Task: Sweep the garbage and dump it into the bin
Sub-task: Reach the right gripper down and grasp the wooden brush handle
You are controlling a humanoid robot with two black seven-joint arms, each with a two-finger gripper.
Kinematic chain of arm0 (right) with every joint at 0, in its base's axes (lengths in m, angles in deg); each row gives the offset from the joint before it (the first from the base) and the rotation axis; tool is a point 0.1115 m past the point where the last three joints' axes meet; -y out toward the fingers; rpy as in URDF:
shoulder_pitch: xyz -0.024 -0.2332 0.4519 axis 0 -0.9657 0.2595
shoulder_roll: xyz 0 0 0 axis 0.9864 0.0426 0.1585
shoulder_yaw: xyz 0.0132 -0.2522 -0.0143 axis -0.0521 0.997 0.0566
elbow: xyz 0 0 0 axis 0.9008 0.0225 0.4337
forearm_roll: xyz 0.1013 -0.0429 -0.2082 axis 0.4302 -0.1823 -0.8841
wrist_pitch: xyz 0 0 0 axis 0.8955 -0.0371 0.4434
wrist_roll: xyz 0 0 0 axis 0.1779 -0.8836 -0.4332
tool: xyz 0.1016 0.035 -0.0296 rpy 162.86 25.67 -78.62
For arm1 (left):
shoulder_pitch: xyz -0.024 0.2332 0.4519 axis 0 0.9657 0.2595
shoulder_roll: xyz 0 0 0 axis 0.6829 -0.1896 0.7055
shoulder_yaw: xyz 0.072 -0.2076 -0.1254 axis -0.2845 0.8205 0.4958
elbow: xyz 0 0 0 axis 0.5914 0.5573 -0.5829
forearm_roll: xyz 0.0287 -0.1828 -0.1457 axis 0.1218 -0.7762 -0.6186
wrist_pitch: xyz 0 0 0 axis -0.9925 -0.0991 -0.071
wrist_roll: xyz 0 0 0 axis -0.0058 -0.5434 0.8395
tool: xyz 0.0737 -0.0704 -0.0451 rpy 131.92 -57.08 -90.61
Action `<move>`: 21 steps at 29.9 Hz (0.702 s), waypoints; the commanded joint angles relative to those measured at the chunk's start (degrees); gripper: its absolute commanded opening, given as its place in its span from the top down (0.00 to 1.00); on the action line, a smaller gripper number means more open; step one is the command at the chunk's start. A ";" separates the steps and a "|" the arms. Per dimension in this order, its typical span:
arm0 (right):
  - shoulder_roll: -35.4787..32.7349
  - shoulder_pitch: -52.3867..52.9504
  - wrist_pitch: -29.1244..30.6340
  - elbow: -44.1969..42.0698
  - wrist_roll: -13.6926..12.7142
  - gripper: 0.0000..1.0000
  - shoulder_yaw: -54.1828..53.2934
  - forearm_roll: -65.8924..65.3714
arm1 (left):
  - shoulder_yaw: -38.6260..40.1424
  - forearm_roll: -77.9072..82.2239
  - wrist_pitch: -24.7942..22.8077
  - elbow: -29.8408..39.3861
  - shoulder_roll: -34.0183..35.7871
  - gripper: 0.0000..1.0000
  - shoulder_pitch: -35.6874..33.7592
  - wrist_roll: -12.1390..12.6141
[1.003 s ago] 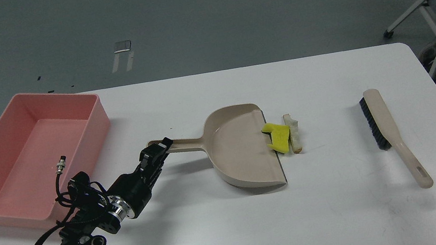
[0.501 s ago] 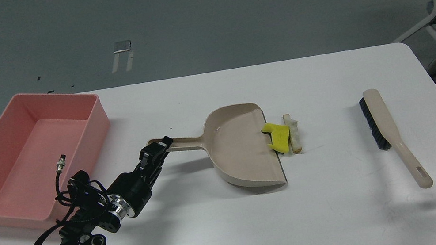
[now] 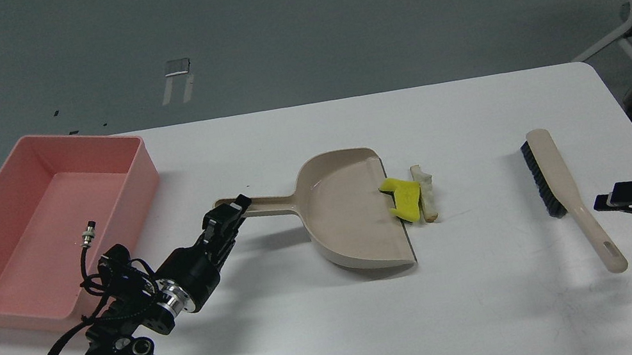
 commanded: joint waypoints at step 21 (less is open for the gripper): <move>5.56 -0.22 -1.42 0.40 -4.31 0.49 0.24 -0.15 | 0.01 -0.01 0.01 0.00 0.00 1.00 -0.02 0.00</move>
